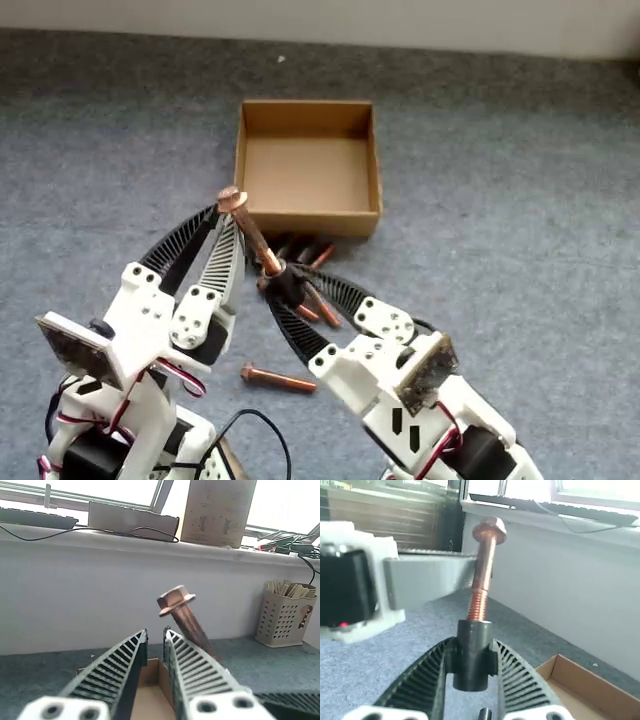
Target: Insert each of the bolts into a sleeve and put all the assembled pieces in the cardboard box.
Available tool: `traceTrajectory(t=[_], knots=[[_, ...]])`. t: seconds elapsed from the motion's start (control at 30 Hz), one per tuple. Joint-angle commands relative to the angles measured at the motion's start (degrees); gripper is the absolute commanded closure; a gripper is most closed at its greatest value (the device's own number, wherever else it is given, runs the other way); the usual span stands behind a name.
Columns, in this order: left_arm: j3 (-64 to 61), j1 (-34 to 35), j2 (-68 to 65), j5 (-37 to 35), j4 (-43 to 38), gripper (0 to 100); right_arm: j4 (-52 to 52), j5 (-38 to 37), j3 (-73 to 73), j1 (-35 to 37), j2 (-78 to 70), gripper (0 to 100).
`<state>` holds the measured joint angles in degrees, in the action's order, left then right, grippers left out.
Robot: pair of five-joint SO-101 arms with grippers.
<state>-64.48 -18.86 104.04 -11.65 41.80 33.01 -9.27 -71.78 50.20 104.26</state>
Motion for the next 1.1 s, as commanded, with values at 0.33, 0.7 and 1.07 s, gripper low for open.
traceTrajectory(t=[0.33,0.7,1.07], knots=[[1.45,4.18,0.22,-0.18,1.23,92,-4.26,-0.09,1.36,-4.09,1.01,99.3],[-0.75,4.44,-0.04,-0.09,-8.53,92,-4.09,0.18,0.75,4.18,1.01,99.3],[-0.75,1.63,0.31,-0.18,-10.73,92,-0.48,0.00,0.75,9.63,1.01,99.3]])
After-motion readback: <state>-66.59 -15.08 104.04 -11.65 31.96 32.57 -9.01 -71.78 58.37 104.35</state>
